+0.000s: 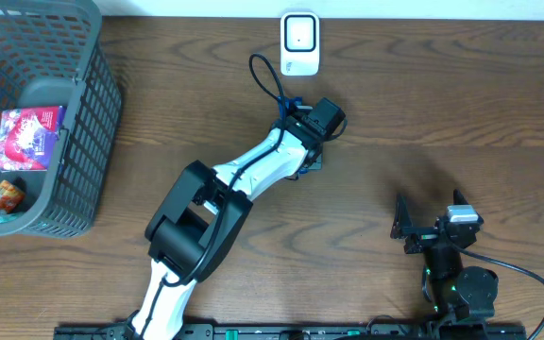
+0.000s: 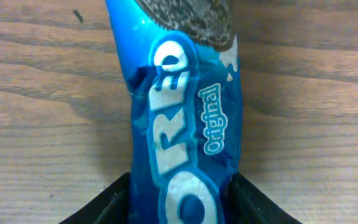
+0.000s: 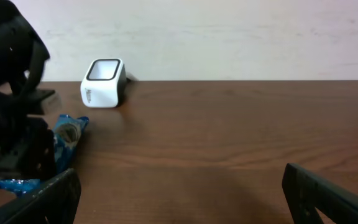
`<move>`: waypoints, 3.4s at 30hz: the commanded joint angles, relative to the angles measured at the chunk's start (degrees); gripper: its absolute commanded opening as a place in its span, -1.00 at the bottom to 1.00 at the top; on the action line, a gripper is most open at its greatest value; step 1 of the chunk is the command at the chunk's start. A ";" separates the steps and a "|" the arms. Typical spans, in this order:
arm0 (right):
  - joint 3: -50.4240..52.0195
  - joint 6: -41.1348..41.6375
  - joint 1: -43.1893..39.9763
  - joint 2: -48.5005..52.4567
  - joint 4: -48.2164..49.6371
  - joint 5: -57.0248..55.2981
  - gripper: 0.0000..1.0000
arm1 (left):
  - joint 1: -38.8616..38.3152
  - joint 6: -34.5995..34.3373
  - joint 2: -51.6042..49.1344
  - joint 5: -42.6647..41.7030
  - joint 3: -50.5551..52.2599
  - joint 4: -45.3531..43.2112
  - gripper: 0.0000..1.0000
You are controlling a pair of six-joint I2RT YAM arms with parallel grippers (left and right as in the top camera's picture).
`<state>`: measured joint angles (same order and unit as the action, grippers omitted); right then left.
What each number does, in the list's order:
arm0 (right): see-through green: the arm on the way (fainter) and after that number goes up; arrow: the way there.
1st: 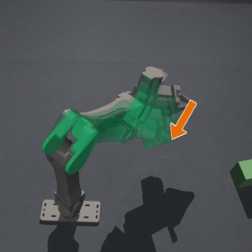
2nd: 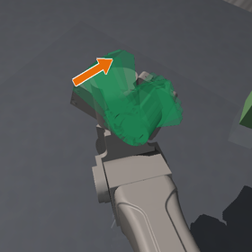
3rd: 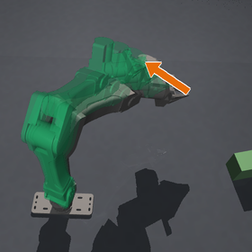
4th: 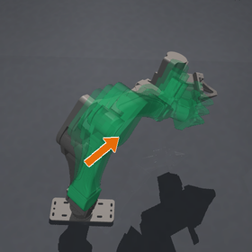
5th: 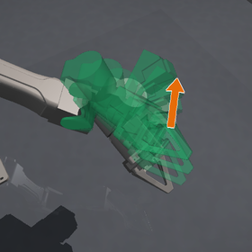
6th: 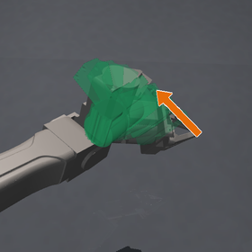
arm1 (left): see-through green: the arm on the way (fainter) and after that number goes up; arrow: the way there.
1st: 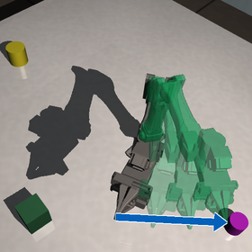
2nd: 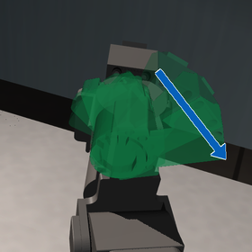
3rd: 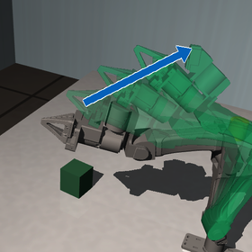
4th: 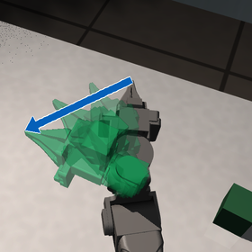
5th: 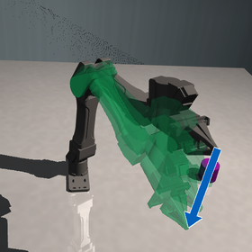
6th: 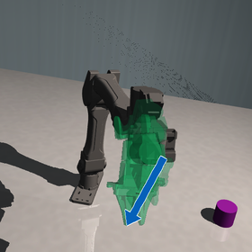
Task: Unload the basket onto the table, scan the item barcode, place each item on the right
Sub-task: 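Lower the Oreo pack onto the table and open the left gripper, then reach into the basket and grasp the pink-purple bag with left gripper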
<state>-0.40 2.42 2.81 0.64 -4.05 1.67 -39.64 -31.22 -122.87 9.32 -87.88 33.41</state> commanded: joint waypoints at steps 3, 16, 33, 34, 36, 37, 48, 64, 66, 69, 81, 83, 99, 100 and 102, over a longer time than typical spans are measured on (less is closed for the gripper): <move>0.09 0.74 -0.52 -0.26 -0.24 -0.07 0.99 | 0.09 0.83 7.76 0.28 -0.50 2.56 -0.08; 0.09 0.74 -0.52 -0.26 -0.24 -0.09 0.99 | 4.68 9.81 21.20 9.03 -0.50 3.91 -0.07; 0.09 0.74 -0.52 -0.26 -0.24 -0.07 0.98 | 48.70 11.50 43.17 9.20 -0.55 3.39 0.08; 0.09 0.74 -0.52 -0.26 -0.24 -0.07 0.98 | 51.39 11.54 42.82 9.20 -0.52 3.58 0.11; 0.09 0.74 -0.52 -0.26 -0.24 -0.07 0.98 | 55.49 12.11 41.64 9.20 -0.52 3.91 0.15; 0.09 0.74 -0.52 -0.26 -0.24 -0.07 0.99 | 57.51 12.68 40.81 9.20 -0.48 3.91 0.16; 0.09 0.74 -0.52 -0.26 -0.24 -0.07 0.98 | 70.18 12.83 28.57 9.22 -0.48 4.55 0.25; 0.09 0.74 -0.52 -0.26 -0.24 -0.07 0.98 | 70.20 25.68 12.92 -4.55 -0.48 4.68 0.25; 0.09 0.74 -0.52 -0.26 -0.24 -0.07 0.99 | 70.14 26.16 11.58 -4.66 -0.48 4.35 0.25; 0.09 0.74 -0.52 -0.26 -0.24 -0.07 0.99 | 69.26 28.76 10.10 -4.61 -0.48 3.80 0.25; 0.09 0.74 -0.52 -0.26 -0.24 -0.07 0.98 | 64.02 32.72 8.81 -2.19 -0.48 0.11 0.36; 0.09 0.74 -0.52 -0.26 -0.24 -0.07 0.98 | 64.15 32.72 7.91 0.55 -0.48 0.15 0.36; 0.09 0.74 -0.52 -0.26 -0.24 -0.09 0.99 | 66.27 32.74 2.58 3.41 0.90 0.17 0.37; 0.09 0.74 -0.52 -0.26 -0.24 -0.07 0.99 | 66.36 32.74 2.43 3.41 1.18 0.11 0.37; 0.09 0.74 -0.50 -0.26 -0.24 -0.07 0.98 | 66.55 32.74 2.27 3.41 1.64 0.09 0.36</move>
<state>-0.40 2.42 2.81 0.64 -4.05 1.65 25.74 1.37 -118.02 12.19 -87.88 33.12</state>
